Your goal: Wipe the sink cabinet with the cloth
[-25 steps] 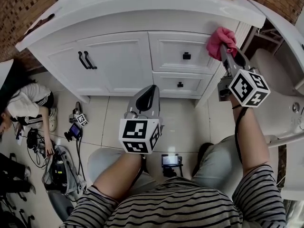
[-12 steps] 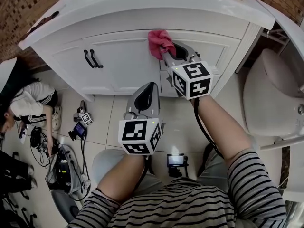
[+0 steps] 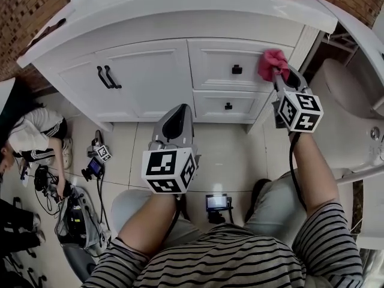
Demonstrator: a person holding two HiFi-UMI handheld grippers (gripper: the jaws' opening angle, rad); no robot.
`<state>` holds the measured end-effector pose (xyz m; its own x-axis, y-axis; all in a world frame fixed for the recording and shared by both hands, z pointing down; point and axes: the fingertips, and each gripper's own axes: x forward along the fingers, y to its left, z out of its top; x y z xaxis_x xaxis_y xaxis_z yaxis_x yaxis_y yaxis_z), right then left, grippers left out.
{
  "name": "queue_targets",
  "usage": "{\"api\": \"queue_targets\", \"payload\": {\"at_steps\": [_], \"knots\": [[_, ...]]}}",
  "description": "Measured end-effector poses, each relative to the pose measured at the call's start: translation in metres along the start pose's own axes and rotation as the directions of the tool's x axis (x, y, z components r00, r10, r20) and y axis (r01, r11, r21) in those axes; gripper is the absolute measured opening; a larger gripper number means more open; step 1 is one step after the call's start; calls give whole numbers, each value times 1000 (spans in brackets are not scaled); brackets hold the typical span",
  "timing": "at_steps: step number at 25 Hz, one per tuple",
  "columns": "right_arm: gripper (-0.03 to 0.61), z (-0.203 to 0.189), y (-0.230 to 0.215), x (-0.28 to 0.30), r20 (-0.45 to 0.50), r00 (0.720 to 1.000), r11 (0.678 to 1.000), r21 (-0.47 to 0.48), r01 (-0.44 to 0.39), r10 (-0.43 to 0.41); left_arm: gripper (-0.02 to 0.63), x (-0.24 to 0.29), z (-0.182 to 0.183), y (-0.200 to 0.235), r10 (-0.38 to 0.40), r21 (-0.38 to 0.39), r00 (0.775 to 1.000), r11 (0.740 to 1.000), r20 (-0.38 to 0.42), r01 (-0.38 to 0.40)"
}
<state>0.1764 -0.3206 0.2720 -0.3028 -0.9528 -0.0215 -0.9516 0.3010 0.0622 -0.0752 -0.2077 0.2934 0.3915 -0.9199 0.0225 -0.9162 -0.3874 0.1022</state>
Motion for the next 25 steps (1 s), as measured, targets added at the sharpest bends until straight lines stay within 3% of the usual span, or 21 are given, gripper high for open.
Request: {"api": "queue_targets", "payload": {"at_steps": [3,5,8,10,14,19,25], "knots": [[88,-9,-30,-17,-18,999,998,47,33,-32,-6,3,-5,-6,-7,10,1000,1000,-14,7],[80,-7,-24,-24,-10,1000,995,99,13,-12,-6,3,-6,-10,-12,10,1000,1000,-20,12],[80,9,29,-23,48,992,984,132,-119,113,-6,3,-3,-14,-15,12,1000,1000,-13,16],[80,14,78,-12,76,973,964,136,-227,219,-6,2,-1,-12,-9,14,1000,1000,-6,9],[80,-10,163,25,44,934,922,149,-358,355,-6,-1,1,-2,11,6,1000,1000,4,-11],[80,-60,200,67,-66,932,929,133,-345,355,-6,-5,6,12,37,1,999,999,19,-37],[80,-90,174,74,-118,947,953,83,-291,299,-7,-3,7,19,36,-8,999,999,24,-36]]}}
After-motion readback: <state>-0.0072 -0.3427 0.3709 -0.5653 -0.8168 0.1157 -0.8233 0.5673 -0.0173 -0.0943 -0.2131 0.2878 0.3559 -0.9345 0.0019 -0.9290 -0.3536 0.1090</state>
